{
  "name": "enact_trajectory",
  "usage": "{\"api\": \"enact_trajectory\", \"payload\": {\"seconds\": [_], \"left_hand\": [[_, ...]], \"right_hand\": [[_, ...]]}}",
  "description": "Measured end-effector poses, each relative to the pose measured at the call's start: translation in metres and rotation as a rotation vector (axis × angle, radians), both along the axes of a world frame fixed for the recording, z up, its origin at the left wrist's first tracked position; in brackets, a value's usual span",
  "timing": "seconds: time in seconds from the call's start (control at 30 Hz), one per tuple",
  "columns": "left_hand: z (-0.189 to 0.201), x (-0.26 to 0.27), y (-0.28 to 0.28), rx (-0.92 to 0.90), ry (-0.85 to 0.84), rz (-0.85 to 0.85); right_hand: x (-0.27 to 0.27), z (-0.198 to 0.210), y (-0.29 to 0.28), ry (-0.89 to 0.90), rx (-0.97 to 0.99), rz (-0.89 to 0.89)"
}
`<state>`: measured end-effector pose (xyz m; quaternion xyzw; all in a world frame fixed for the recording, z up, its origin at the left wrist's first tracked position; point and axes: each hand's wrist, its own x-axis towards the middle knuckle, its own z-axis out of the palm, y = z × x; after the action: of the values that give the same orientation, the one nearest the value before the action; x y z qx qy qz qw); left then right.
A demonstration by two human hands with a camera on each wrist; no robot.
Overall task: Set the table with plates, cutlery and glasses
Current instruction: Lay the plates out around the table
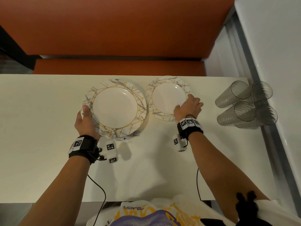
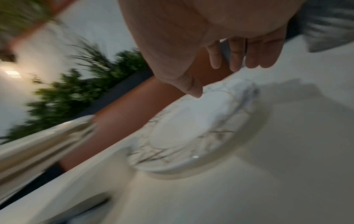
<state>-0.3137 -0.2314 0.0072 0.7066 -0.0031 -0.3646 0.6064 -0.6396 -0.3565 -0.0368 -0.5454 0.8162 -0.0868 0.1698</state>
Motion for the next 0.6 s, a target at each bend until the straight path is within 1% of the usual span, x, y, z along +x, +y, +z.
{"api": "enact_trajectory", "payload": {"seconds": [0.03, 0.07, 0.1, 0.13, 0.17, 0.2, 0.27, 0.33, 0.43, 0.5, 0.6], "left_hand": [[0.0, -0.003, 0.002, -0.001, -0.001, -0.022], [0.001, -0.006, 0.004, 0.0, 0.001, -0.045], [0.001, -0.008, 0.006, 0.006, 0.006, -0.069], [0.002, -0.011, 0.009, 0.001, 0.015, -0.088], [0.001, -0.012, 0.012, 0.009, 0.028, -0.11], [0.002, -0.014, 0.015, 0.012, 0.04, -0.135], [0.001, -0.014, 0.02, 0.041, 0.078, -0.201], [0.001, -0.011, 0.026, 0.075, 0.126, -0.238], [0.006, -0.003, 0.038, 0.157, 0.162, -0.269], [0.006, 0.005, 0.05, 0.19, 0.137, -0.308], [0.002, 0.019, 0.069, 0.154, 0.13, -0.313]], "right_hand": [[0.008, 0.006, 0.004, -0.042, -0.04, 0.057], [0.017, 0.012, 0.008, -0.14, -0.075, 0.117], [0.029, 0.019, 0.011, -0.28, -0.09, 0.174], [0.04, 0.027, 0.016, -0.419, -0.078, 0.227], [0.051, 0.035, 0.02, -0.518, -0.049, 0.273], [0.061, 0.043, 0.024, -0.567, -0.009, 0.311], [0.074, 0.052, 0.03, -0.552, 0.06, 0.363], [0.08, 0.054, 0.037, -0.5, 0.091, 0.366], [0.077, 0.049, 0.054, -0.521, 0.098, 0.281], [0.072, 0.048, 0.069, -0.533, 0.08, 0.224], [0.059, 0.046, 0.096, -0.633, 0.044, 0.083]]}}
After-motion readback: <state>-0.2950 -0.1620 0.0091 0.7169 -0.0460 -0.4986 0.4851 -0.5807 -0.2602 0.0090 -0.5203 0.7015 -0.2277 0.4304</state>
